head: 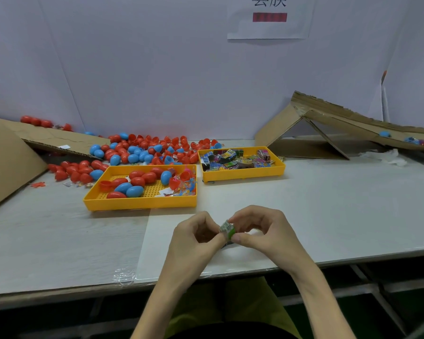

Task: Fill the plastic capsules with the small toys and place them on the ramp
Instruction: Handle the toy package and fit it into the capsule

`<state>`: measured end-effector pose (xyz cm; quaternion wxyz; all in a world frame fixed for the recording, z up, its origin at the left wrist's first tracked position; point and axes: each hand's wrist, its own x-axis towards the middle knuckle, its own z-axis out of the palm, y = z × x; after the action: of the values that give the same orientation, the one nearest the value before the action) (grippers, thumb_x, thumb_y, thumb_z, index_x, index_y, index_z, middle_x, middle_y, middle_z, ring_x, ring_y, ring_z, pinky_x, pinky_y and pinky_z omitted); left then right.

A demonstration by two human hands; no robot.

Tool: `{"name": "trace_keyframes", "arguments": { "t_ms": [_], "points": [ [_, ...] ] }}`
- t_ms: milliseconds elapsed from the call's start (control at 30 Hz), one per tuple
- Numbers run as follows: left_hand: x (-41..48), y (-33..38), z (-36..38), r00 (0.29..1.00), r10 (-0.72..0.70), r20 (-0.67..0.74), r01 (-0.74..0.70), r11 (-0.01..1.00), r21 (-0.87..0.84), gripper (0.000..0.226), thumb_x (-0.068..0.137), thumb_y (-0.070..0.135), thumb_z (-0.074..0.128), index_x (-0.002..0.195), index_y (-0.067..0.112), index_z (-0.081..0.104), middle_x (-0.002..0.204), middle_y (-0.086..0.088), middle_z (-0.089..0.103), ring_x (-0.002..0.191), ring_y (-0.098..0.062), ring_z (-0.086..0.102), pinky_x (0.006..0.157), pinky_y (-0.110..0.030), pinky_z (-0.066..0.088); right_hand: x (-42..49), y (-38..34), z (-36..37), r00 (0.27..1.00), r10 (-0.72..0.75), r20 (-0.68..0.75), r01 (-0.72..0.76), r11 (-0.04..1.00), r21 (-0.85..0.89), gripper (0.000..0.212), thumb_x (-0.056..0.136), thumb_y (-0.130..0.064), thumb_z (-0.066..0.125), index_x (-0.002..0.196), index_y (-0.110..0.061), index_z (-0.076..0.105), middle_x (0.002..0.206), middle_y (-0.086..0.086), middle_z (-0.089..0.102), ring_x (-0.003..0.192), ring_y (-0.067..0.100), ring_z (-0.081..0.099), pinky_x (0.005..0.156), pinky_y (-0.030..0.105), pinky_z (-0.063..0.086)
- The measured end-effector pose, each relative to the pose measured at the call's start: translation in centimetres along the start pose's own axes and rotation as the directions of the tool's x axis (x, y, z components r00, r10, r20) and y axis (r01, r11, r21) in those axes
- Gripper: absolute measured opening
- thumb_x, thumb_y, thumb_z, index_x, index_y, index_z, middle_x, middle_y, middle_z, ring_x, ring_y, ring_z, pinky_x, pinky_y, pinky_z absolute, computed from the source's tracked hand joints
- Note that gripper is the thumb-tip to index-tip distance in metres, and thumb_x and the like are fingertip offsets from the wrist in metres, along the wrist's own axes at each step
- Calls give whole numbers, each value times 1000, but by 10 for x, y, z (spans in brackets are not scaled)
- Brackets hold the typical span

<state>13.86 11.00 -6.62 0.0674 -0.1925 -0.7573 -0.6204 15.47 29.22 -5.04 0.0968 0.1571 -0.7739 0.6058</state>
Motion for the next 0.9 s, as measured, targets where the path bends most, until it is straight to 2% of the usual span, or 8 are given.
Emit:
{"name": "trace_keyframes", "arguments": {
  "t_ms": [133,300,433,533,600,667,733,900],
  "points": [
    [0,1,1,1000,7,6,-7,999,38,21,80,23,82,72,14,65,68,-5,65,69,-29,60,61,-42,49,0,-1,-1,1000,-20,1,20,1000,9,27,71,-13,82,94,-27,76,92,-2,75,85,15,67,75,25,52],
    [-2,2,4,999,21,-30,-18,994,106,22,81,19,81,71,17,62,67,-3,63,67,-23,61,59,-40,48,0,0,-3,999,-17,35,15,998,64,25,72,-16,82,94,-25,75,85,7,73,83,20,69,76,27,52],
    [-3,4,4,997,24,-72,-15,992,123,23,81,12,80,70,18,61,66,0,62,63,-15,59,57,-34,48,0,1,-2,996,5,93,-10,998,56,24,73,-17,82,94,-26,73,86,6,74,82,20,68,76,25,50],
    [-3,6,3,996,1,-93,5,998,64,21,82,10,78,72,15,60,65,-3,64,64,-22,63,59,-38,52,1,1,-3,994,30,103,-38,996,76,26,76,-15,80,97,-24,69,88,7,75,85,28,68,78,33,52],
    [-2,6,2,995,-1,-96,6,999,51,20,84,10,76,74,14,59,65,-3,66,63,-21,66,58,-35,55,2,1,-1,993,53,108,-62,995,78,22,80,-16,78,98,-22,69,90,6,76,88,27,70,82,38,54],
    [-3,7,3,996,4,-91,1,999,48,22,86,11,75,75,16,57,65,-3,68,62,-18,67,57,-25,53,3,1,1,989,70,130,-82,993,88,13,85,-15,75,97,-18,70,93,6,76,90,24,73,81,31,57],
    [-4,6,5,996,14,-91,-8,998,70,22,87,11,74,77,17,56,65,-2,67,62,-17,67,57,-24,54,4,0,2,987,87,136,-102,989,111,5,88,-14,73,93,-16,72,93,7,76,90,24,73,80,28,56],
    [-4,4,7,993,37,-116,-24,994,110,25,87,8,72,79,24,55,68,2,67,65,-16,67,57,-20,51,4,-3,3,986,99,134,-110,991,77,5,89,-23,70,86,-25,74,87,1,75,83,15,71,75,21,52]
  ]
}}
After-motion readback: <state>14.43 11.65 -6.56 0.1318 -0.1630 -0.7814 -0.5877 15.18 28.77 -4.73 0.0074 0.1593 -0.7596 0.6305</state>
